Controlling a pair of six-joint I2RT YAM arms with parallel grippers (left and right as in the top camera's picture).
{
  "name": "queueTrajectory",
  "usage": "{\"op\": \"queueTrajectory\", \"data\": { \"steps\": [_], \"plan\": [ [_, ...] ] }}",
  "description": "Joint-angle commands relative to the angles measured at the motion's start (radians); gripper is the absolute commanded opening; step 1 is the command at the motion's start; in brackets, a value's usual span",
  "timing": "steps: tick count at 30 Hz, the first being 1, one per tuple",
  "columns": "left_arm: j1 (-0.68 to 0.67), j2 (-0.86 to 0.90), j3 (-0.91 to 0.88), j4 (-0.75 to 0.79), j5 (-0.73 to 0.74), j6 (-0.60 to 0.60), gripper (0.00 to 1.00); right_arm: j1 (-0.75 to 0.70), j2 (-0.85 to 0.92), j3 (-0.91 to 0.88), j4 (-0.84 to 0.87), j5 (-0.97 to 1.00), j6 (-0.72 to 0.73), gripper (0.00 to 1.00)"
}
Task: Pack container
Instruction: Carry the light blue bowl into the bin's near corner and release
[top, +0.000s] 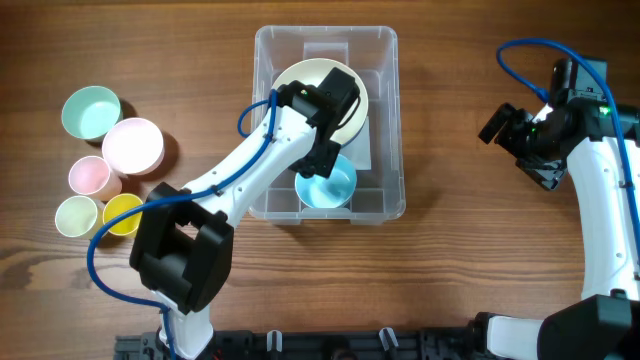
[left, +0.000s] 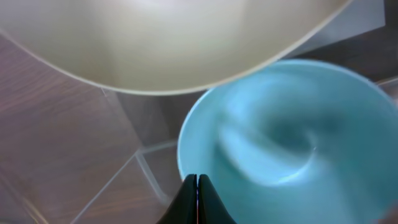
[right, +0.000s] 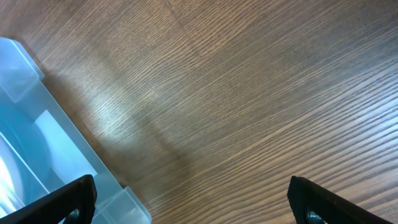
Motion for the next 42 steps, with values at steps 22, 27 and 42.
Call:
{"op": "queueTrajectory", "data": {
  "steps": [22, 27, 42],
  "plan": [
    [0.095, 0.024, -0.017, -0.041, 0.001, -0.139, 0.04, 0.002, 0.002, -0.006, -0.003, -0.013, -0.014, 1.00],
    [0.077, 0.027, -0.107, 0.012, 0.055, -0.154, 0.04, 0.002, 0.002, -0.006, -0.003, -0.013, -0.014, 1.00],
    [-0.020, 0.011, -0.093, 0.139, 0.108, -0.078, 0.04, 0.002, 0.002, -0.006, -0.003, -0.013, -0.014, 1.00]
  ]
}}
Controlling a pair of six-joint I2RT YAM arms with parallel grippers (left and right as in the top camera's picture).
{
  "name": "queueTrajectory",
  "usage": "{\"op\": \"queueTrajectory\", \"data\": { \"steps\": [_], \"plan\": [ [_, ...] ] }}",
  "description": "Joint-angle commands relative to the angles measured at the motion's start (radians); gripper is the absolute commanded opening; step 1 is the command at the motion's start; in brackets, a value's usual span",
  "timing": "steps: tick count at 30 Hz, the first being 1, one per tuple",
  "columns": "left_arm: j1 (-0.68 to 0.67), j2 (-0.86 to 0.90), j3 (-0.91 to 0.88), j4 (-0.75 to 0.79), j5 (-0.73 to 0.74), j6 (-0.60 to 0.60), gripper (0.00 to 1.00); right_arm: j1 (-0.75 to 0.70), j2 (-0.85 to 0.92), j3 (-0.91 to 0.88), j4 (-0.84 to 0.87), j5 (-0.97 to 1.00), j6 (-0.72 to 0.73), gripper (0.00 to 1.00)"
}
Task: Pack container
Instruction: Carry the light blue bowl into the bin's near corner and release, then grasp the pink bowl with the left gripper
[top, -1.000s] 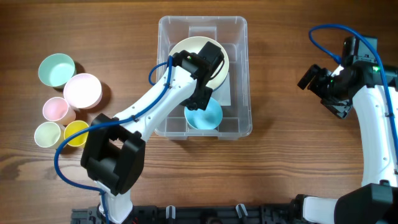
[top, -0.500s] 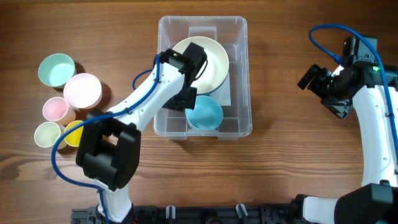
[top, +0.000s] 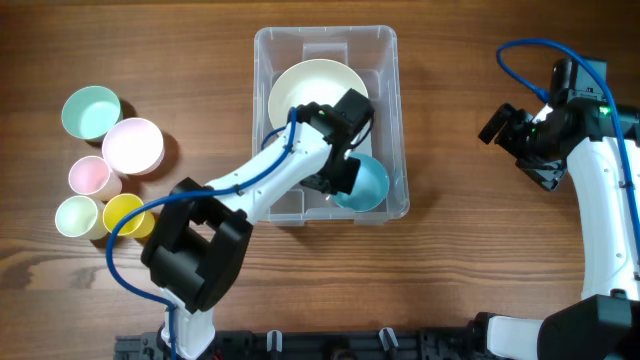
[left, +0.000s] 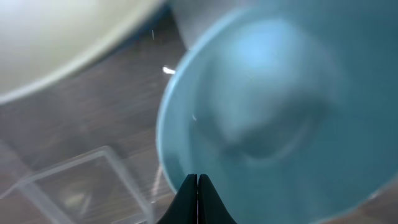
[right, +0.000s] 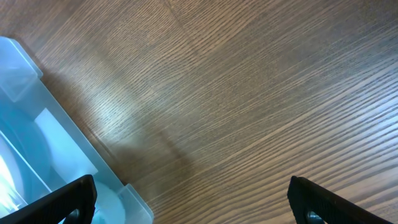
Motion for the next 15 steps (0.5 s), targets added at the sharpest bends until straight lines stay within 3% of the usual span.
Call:
{"op": "queueTrajectory", "data": {
  "steps": [1, 3, 4, 6, 7, 10, 13, 15],
  "plan": [
    [0.042, -0.040, 0.026, -0.021, -0.130, 0.021, 0.04, 0.002, 0.002, -0.006, 0.001, -0.013, -0.013, 1.00],
    [0.042, -0.105, 0.064, -0.027, -0.226, 0.022, 0.13, 0.002, 0.002, -0.006, 0.004, -0.013, -0.013, 1.00],
    [0.042, -0.158, 0.083, -0.034, -0.298, 0.021, 0.33, 0.002, 0.002, -0.006, 0.003, -0.013, -0.013, 1.00],
    [0.059, -0.250, 0.089, -0.036, -0.360, 0.021, 0.56, 0.002, 0.002, -0.006, 0.003, -0.012, -0.014, 1.00],
    [0.092, -0.314, 0.089, -0.047, -0.362, 0.016, 0.61, 0.002, 0.002, -0.006, 0.003, -0.012, -0.014, 1.00],
    [0.245, -0.435, 0.089, -0.102, -0.362, -0.011, 0.62, 0.002, 0.002, -0.006, 0.003, -0.013, -0.021, 1.00],
    [0.491, -0.441, 0.074, -0.147, -0.349, -0.072, 0.61, 0.002, 0.002, -0.006, 0.003, -0.013, -0.021, 1.00],
    [0.596, -0.410, 0.056, -0.136, -0.314, -0.085, 0.73, 0.002, 0.002, -0.006, 0.004, -0.013, -0.021, 1.00]
  ]
}}
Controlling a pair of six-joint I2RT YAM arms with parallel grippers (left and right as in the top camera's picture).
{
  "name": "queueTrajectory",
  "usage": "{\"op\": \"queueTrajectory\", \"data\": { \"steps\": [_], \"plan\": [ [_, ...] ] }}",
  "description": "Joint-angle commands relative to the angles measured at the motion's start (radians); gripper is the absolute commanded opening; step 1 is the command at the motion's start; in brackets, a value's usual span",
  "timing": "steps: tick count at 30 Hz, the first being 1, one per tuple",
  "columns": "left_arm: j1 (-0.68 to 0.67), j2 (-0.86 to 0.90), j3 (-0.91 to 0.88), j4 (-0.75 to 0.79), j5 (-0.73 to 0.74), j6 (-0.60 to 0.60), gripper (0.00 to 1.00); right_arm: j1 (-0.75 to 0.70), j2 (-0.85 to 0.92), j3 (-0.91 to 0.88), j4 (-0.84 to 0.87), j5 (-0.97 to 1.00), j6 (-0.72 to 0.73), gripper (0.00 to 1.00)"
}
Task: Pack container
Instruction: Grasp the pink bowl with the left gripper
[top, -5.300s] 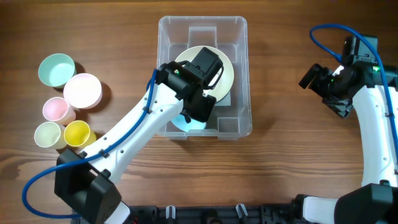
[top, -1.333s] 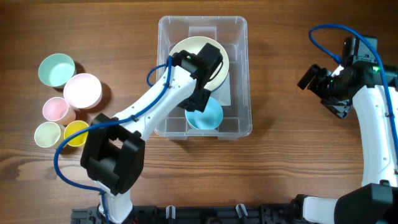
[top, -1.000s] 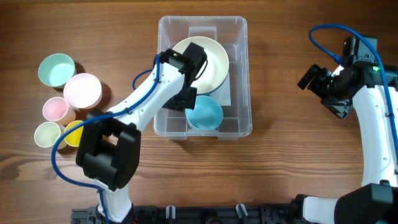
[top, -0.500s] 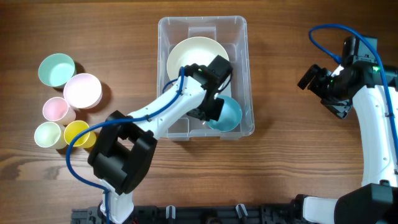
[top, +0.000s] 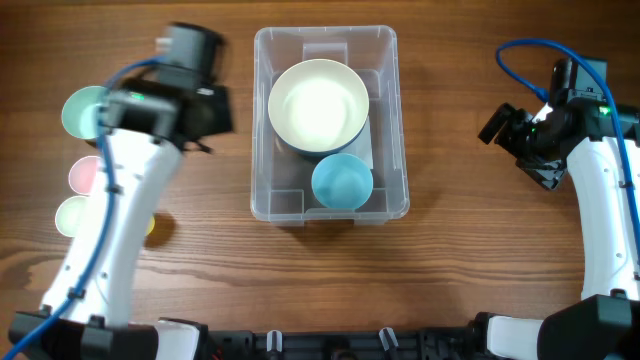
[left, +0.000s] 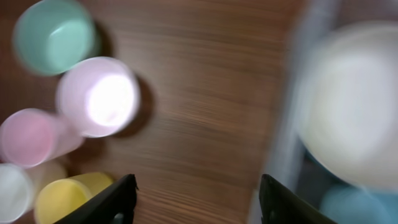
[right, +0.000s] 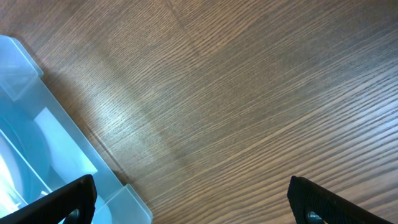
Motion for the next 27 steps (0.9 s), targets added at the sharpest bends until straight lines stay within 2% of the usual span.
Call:
{"op": "queueTrajectory", "data": {
  "steps": [1, 3, 7, 11, 14, 16, 18, 19, 21, 22, 27],
  "plan": [
    [0.172, 0.062, -0.036, 0.008, 0.050, -0.048, 0.74, 0.002, 0.002, -0.006, 0.000, -0.012, -0.010, 1.00],
    [0.224, 0.130, -0.047, 0.019, 0.054, -0.048, 0.79, 0.002, 0.002, -0.006, 0.000, -0.012, -0.010, 1.00],
    [0.291, 0.331, -0.053, 0.105, 0.069, -0.044, 0.82, 0.002, 0.002, -0.006, -0.001, -0.012, -0.010, 1.00],
    [0.338, 0.498, -0.053, 0.181, 0.172, -0.017, 0.82, 0.002, 0.002, -0.006, -0.004, -0.012, -0.010, 1.00],
    [0.359, 0.579, -0.053, 0.215, 0.192, -0.008, 0.80, 0.002, 0.002, -0.006, -0.005, -0.012, -0.010, 1.00],
    [0.359, 0.592, -0.053, 0.225, 0.187, 0.005, 0.70, 0.002, 0.002, -0.006, -0.005, -0.012, -0.010, 1.00],
    [0.359, 0.592, -0.053, 0.232, 0.188, 0.005, 0.43, 0.002, 0.002, -0.006, -0.009, -0.012, -0.010, 1.00],
    [0.359, 0.592, -0.053, 0.233, 0.188, 0.005, 0.24, 0.002, 0.002, -0.006, -0.011, -0.012, -0.010, 1.00],
    [0.359, 0.591, -0.053, 0.233, 0.188, 0.005, 0.08, 0.002, 0.002, -0.006, -0.013, -0.012, -0.010, 1.00],
    [0.358, 0.591, -0.052, 0.233, 0.188, 0.006, 0.04, 0.002, 0.002, -0.006, -0.013, -0.012, -0.010, 1.00],
    [0.288, 0.562, -0.012, 0.213, 0.184, 0.063, 0.04, 0.002, 0.002, -0.006, -0.013, -0.012, -0.010, 1.00]
  ]
}}
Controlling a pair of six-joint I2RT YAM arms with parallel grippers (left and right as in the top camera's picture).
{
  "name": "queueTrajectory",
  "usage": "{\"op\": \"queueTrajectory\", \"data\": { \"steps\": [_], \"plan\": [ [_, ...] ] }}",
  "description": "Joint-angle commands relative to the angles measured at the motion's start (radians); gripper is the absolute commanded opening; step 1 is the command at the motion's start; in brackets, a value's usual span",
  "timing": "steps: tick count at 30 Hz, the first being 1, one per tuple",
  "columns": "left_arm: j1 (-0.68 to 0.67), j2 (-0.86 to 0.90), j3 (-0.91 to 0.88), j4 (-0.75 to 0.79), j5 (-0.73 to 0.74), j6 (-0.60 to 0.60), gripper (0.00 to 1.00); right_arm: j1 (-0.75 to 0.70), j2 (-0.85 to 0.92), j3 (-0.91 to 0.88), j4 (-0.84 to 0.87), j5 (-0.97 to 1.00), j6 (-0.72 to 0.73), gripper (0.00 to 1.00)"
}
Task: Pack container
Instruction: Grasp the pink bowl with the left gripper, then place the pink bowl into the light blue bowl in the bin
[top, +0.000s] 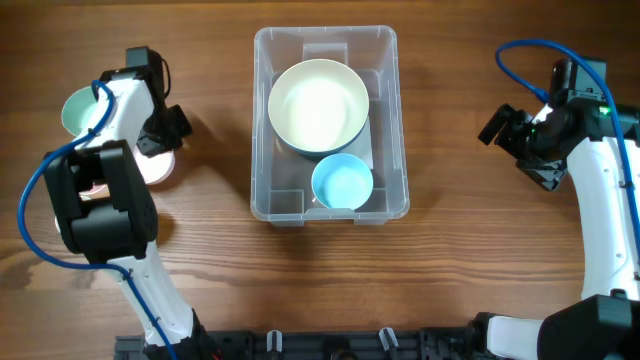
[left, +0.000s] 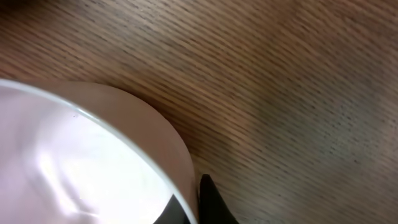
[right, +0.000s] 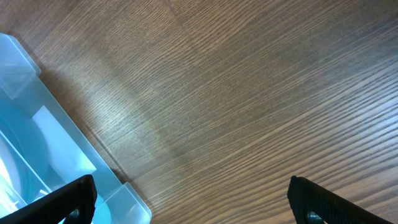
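Note:
The clear plastic container stands mid-table with a large cream bowl at its back and a small blue bowl at its front. At the far left my left gripper is down on the pink bowl. The left wrist view shows the pink bowl filling the lower left, with my left gripper shut on its rim, one finger inside and one outside. My right gripper hangs open over bare wood right of the container.
A mint-green bowl sits just behind the pink one, partly under my left arm. The arm hides the other small cups at the left. The container's corner shows at the left of the right wrist view.
My left gripper was open above the table between the cups and the container. Now it is low at the pink bowl and shut on its rim. The right arm has not moved.
My left gripper held the blue bowl inside the container by the cream bowl, then at the container's front right. Then the blue bowl lay in the container's front and the gripper was open over the left side. Now it grips the pink bowl.

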Motion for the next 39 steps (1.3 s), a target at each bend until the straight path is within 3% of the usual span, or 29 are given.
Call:
{"op": "queueTrajectory", "data": {
  "steps": [1, 5, 11, 18, 27, 28, 29, 30, 33, 36, 38, 39],
  "plan": [
    [-0.078, -0.046, 0.057, -0.021, 0.037, 0.056, 0.04, 0.002, 0.002, -0.006, -0.005, -0.012, -0.010, 1.00],
    [-0.238, -0.211, 0.221, -0.169, 0.029, 0.095, 0.04, 0.002, 0.002, -0.006, -0.004, -0.012, -0.020, 1.00],
    [-0.577, -0.385, 0.246, -0.276, 0.025, 0.123, 0.04, 0.002, 0.002, -0.006, -0.003, -0.008, -0.025, 1.00],
    [-0.887, -0.269, 0.242, -0.304, 0.026, 0.112, 0.04, 0.002, 0.002, -0.006, -0.003, -0.008, -0.026, 1.00],
    [-0.959, -0.064, 0.241, -0.272, 0.108, 0.094, 0.04, 0.002, 0.002, -0.006, -0.004, -0.009, -0.028, 1.00],
    [-0.959, -0.064, 0.241, -0.269, 0.108, 0.094, 0.09, 0.002, 0.002, -0.006, -0.004, -0.009, -0.027, 1.00],
    [-0.959, -0.064, 0.241, -0.270, 0.108, 0.094, 0.46, 0.002, 0.002, -0.006, -0.004, -0.009, -0.027, 1.00],
    [-0.959, -0.064, 0.242, -0.273, 0.108, 0.095, 0.59, 0.002, 0.002, -0.006, -0.004, -0.009, -0.027, 1.00],
    [-0.956, -0.096, 0.263, -0.293, 0.076, 0.098, 0.69, 0.002, 0.002, -0.006, -0.003, -0.008, -0.027, 1.00],
    [-0.906, -0.227, 0.290, -0.330, -0.017, 0.089, 0.70, 0.002, 0.002, -0.006, -0.004, -0.008, -0.028, 1.00],
    [-0.817, -0.327, 0.290, -0.357, -0.118, 0.060, 0.74, 0.002, 0.002, -0.006, -0.003, -0.008, -0.028, 1.00],
    [-0.694, -0.395, 0.290, -0.351, -0.129, 0.060, 0.78, 0.002, 0.002, -0.006, -0.003, -0.008, -0.027, 1.00]
  ]
}}
